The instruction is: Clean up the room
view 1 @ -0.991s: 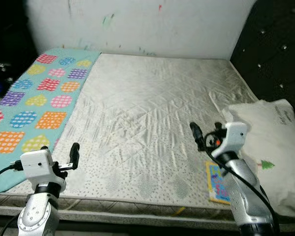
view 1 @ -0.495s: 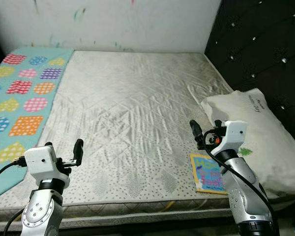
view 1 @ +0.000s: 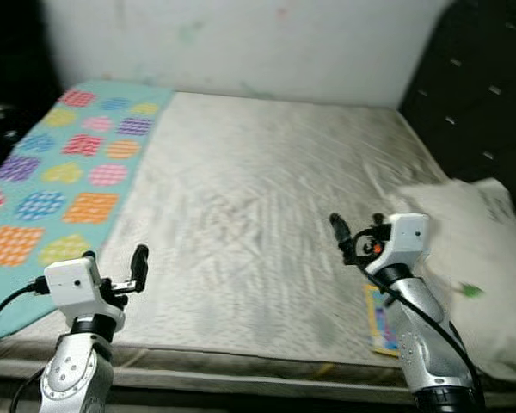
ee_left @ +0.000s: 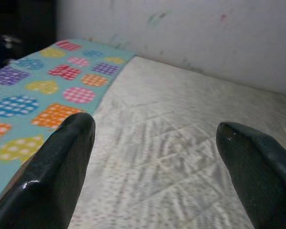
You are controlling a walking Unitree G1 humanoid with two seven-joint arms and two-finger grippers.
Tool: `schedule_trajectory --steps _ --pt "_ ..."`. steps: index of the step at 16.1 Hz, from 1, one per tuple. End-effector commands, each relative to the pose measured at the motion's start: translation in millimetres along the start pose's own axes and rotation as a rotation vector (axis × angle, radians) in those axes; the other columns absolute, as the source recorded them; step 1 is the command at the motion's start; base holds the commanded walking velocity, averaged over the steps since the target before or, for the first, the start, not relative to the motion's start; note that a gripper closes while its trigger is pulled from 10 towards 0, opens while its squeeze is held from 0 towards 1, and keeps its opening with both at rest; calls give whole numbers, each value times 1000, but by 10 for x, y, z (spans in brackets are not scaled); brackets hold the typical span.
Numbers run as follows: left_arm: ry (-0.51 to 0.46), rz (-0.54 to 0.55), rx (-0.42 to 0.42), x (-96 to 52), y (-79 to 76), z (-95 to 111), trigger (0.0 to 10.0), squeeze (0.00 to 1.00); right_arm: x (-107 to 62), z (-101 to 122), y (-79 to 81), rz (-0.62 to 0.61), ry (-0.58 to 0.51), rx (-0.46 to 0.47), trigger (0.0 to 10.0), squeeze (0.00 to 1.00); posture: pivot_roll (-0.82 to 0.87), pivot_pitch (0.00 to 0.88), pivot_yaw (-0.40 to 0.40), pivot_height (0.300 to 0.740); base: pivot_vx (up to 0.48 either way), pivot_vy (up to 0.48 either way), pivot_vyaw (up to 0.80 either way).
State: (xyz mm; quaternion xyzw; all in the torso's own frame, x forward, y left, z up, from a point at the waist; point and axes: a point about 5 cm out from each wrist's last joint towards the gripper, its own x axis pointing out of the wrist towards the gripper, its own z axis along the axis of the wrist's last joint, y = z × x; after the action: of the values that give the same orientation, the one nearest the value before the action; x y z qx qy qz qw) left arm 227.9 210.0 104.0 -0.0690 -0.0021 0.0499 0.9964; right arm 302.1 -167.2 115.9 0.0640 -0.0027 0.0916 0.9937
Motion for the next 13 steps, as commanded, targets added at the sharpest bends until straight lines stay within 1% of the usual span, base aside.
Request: schedule_trajectory --steps 1,8,13 --pt "-3 -9 0 6 4 18 10000 0 10 32 -16 -4 -12 -12 10000 0 24 9 -48 740 0 405 0" --pt "-3 -9 -5 13 -1 24 10000 0 19 18 -12 -1 -5 -12 10000 0 24 20 -49 740 0 417 0" --pt "-5 -7 -8 16 0 27 10000 0 30 19 -9 2 -4 -15 10000 0 24 20 -49 740 0 472 0"
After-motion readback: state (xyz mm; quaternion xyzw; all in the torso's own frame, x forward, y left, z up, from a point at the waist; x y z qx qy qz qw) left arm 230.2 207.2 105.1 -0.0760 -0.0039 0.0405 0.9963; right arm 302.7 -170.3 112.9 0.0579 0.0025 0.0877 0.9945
